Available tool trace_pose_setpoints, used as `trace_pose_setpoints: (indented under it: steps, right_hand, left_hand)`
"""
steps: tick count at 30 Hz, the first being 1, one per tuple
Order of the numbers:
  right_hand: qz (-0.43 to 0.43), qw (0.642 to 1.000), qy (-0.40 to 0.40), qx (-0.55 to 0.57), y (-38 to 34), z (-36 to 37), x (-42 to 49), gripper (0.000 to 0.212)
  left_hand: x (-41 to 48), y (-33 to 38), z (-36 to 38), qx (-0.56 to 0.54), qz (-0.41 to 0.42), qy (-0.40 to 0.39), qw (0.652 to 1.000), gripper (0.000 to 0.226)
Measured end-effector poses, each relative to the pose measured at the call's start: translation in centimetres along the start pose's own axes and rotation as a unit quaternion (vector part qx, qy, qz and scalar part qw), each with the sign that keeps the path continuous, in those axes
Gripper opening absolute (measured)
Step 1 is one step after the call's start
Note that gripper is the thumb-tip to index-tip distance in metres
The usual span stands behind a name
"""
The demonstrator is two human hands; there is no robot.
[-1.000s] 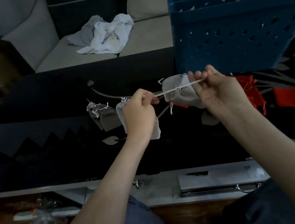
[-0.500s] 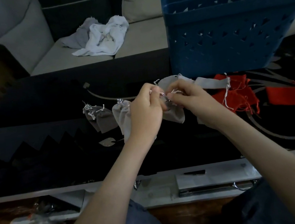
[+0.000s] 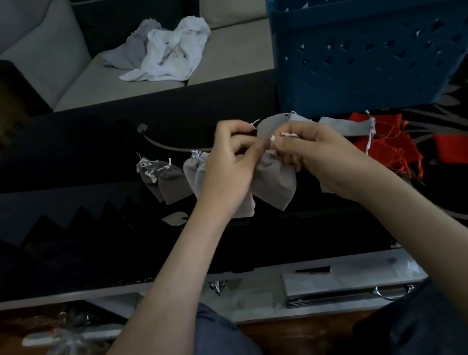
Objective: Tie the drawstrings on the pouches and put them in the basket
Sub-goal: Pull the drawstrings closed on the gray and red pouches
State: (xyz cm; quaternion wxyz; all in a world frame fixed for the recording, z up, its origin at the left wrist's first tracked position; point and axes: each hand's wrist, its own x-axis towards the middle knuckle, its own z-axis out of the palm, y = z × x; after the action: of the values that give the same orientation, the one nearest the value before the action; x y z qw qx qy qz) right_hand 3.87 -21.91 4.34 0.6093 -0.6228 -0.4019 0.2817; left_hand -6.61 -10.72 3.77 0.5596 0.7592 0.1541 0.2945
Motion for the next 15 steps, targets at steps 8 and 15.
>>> trace_pose_setpoints:
  steps: [8,15]
  right_hand:
    - [-0.003,0.999,0.034,0.007,0.2,0.2,0.0,0.013]
    - [-0.026,0.996,0.065,0.053,0.0,1.0,-0.2,0.006]
  left_hand:
    - [-0.1,-0.1,0.4,0.100,0.050,0.046,0.993,0.009]
    - [-1.0,1.0,1.2,0.067,0.077,0.085,0.991,0.018]
